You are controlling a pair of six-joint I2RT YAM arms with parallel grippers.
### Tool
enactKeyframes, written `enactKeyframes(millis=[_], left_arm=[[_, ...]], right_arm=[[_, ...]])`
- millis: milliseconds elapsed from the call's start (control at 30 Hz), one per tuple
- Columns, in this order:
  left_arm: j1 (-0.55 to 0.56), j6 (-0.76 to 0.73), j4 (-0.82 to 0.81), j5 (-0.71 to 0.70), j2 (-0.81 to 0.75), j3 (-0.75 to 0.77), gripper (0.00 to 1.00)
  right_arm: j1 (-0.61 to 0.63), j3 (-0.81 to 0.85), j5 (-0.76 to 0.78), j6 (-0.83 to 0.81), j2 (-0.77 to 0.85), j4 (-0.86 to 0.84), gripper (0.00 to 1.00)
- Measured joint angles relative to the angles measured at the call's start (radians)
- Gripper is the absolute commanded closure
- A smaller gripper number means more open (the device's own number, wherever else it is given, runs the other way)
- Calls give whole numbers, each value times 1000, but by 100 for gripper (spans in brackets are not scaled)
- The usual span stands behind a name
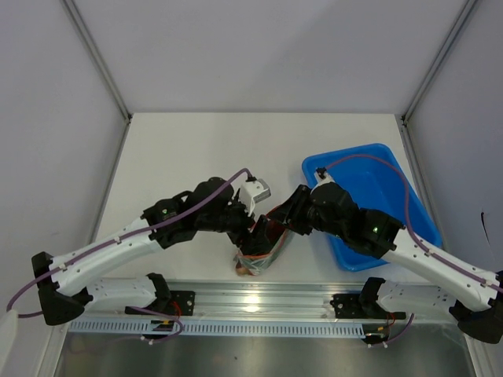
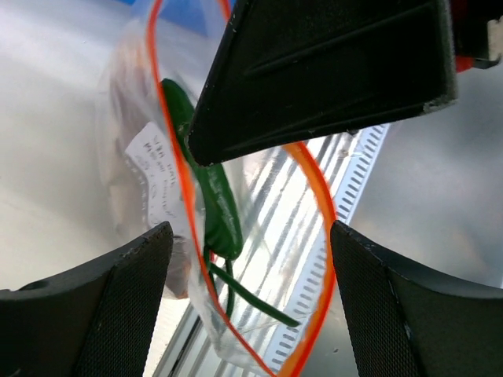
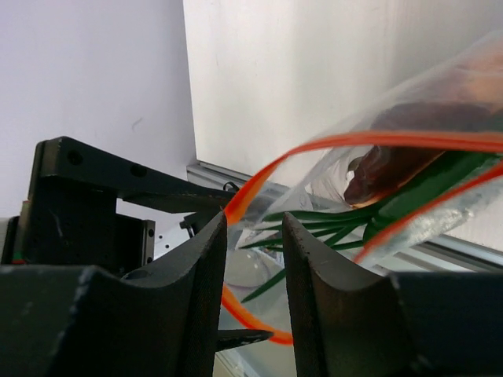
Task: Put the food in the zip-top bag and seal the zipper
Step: Adjust the zipper food storage bag at the center of the board.
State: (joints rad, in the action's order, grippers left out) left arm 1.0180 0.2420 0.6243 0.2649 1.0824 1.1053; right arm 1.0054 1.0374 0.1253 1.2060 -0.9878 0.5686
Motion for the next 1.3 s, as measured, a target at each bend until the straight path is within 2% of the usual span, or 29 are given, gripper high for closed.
enactKeyframes(millis=[200, 233, 333, 367, 500, 600, 767, 900, 967, 1100, 1200, 1300], left_arm=[[50, 2, 21, -113, 26, -4, 21], [53, 3, 22, -126, 24, -6, 33], [55, 20, 23, -175, 24, -6, 60], [55, 19, 26, -189, 27, -6, 75], [55, 21, 37, -224, 57, -2, 89], [55, 19, 40, -237, 70, -2, 91], [43, 19, 41, -238, 72, -2, 87], [24, 18, 43, -235, 72, -1, 75], [13, 14, 46, -227, 72, 5, 64], [-13, 2, 53, -180, 72, 40, 41], [-30, -9, 52, -128, 69, 66, 31], [-51, -18, 51, -62, 62, 76, 21]], right_arm=[[-3, -24, -2, 13, -7, -21, 63], [-6, -26, -3, 13, -10, -21, 63], [-7, -25, -4, 5, -14, -23, 63], [-8, -25, -4, -3, -14, -21, 63], [-8, 26, 2, -40, -16, 25, 62], [-8, 112, 25, -80, -12, 83, 61], [-8, 203, 47, -154, 67, 191, 62], [-11, 218, 14, -212, 121, 282, 66], [-11, 204, -31, -236, 124, 314, 70], [7, 54, -110, -243, 109, 304, 73], [20, -53, -147, -243, 74, 296, 75], [21, -74, -162, -249, 51, 285, 75]])
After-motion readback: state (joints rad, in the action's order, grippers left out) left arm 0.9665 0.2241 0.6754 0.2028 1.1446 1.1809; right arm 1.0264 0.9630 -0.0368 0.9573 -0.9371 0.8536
